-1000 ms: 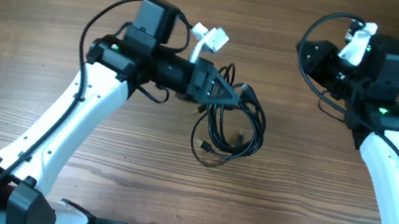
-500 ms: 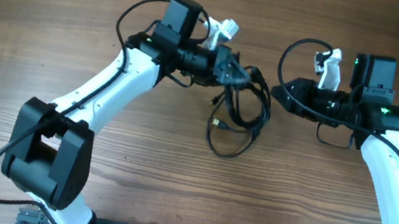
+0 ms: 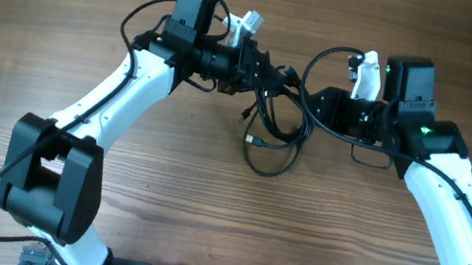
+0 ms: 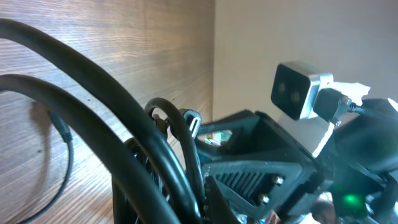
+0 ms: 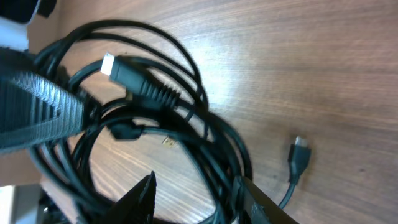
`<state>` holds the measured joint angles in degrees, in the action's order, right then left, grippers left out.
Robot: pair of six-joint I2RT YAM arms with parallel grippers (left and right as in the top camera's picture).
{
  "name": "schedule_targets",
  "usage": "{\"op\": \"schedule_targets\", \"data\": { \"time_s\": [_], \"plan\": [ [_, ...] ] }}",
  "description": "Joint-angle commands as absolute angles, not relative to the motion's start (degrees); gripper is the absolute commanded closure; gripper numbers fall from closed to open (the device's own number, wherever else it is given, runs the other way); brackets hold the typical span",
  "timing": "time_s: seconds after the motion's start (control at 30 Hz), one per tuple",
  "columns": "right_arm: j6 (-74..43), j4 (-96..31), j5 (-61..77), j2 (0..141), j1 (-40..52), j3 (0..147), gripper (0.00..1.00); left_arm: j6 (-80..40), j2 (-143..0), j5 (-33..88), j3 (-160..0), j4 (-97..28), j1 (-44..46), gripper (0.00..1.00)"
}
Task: Untangle cables
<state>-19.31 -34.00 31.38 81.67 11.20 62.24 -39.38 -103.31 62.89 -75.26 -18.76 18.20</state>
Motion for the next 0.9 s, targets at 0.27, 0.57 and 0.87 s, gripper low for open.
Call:
{"op": "schedule_targets", "data": {
  "time_s": [0.27,0.57,0.87],
  "plan": [
    [-45.47,-31.51,36.1,82.35,13.13,62.52,0.67,-40.12,-102.87,62.72,-75.77,-17.17,18.15,0.96],
    [-60.27,-18.31,41.01,89.8,14.35,62.52,0.67,-45.52,-102.87,63.72,-75.77,-12.4,18.26,0.96],
    [-61.89,-14.02,40.05,92.49,14.76,62.52,0.76,-51.99,-102.87,72.36,-75.77,-5.89,18.26,0.96]
  ]
}}
